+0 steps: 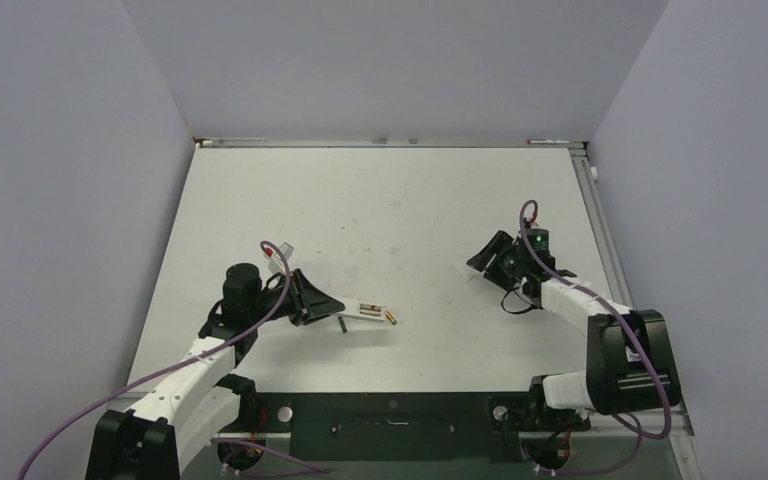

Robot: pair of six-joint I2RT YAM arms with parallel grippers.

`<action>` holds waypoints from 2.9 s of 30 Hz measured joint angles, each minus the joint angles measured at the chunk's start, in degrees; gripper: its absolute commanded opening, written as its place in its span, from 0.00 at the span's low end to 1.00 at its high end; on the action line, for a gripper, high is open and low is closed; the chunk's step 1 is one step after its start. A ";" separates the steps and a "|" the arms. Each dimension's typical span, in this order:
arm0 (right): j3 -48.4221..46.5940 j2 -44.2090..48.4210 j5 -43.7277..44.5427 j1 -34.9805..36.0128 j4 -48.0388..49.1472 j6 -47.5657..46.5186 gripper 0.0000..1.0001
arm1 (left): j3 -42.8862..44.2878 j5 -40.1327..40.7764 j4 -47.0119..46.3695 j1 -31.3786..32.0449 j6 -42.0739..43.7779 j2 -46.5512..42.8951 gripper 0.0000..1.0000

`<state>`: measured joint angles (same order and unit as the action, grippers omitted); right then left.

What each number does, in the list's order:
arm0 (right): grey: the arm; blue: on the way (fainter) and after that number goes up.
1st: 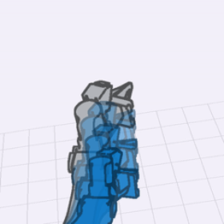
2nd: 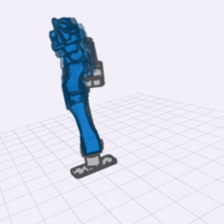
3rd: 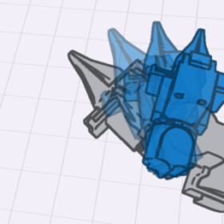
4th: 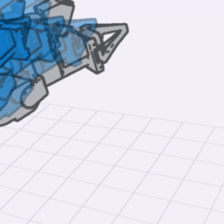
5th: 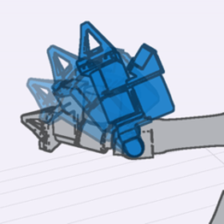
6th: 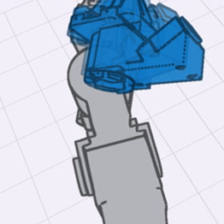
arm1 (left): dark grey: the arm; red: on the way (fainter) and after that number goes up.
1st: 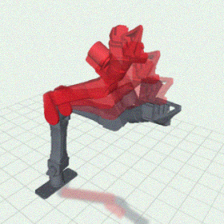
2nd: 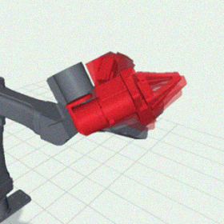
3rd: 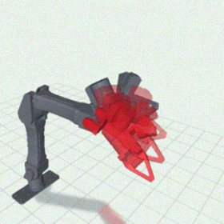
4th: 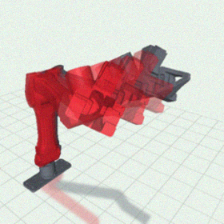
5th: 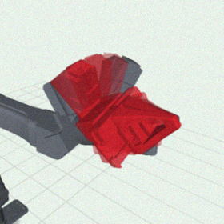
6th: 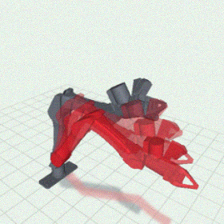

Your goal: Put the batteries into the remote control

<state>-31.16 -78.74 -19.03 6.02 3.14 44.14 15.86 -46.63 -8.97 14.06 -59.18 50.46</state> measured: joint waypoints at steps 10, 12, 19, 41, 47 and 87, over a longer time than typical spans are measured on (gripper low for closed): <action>-4.26 9.14 4.52 5.57 -10.86 -5.77 0.52 | 0.31 1.97 4.96 -0.46 1.77 -2.14 0.00; -5.60 9.90 5.79 8.72 -12.61 -6.58 0.50 | 1.22 2.73 7.26 -0.63 2.80 -2.19 0.00; -9.79 10.73 8.79 17.86 -16.50 -7.96 0.47 | 7.13 8.09 18.40 -1.36 8.35 -4.31 0.00; -21.16 -6.97 18.36 48.06 -17.35 -7.56 0.42 | 25.55 29.35 43.12 -3.43 24.94 -4.31 0.00; -24.57 -12.83 19.43 52.48 -16.79 -7.43 0.42 | 26.43 34.10 45.46 -3.54 26.71 -4.37 0.00; -39.91 -32.68 31.01 61.48 -19.54 -6.01 0.24 | 26.43 38.91 47.69 -3.63 26.88 -5.46 0.00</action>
<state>-71.07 -111.42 11.99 67.51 -16.40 38.13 42.28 -7.73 38.72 10.44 -32.29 44.99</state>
